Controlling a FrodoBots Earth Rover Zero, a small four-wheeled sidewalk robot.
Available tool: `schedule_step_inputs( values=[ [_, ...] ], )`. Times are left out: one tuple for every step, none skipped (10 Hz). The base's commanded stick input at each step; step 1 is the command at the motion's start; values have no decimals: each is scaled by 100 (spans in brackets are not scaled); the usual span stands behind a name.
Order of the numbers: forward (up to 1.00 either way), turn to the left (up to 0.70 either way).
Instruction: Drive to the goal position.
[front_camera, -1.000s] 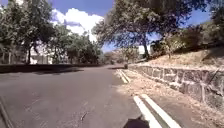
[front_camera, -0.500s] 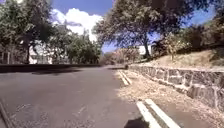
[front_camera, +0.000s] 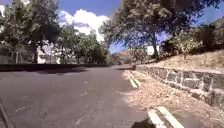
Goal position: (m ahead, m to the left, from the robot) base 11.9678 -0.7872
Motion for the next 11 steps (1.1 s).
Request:
schedule_step_inputs(
  values=[
    [50,0],
    [50,0],
    [50,0],
    [50,0],
    [50,0],
    [50,0],
    [50,0],
    [50,0],
    [50,0],
    [50,0],
    [50,0]
  ],
)
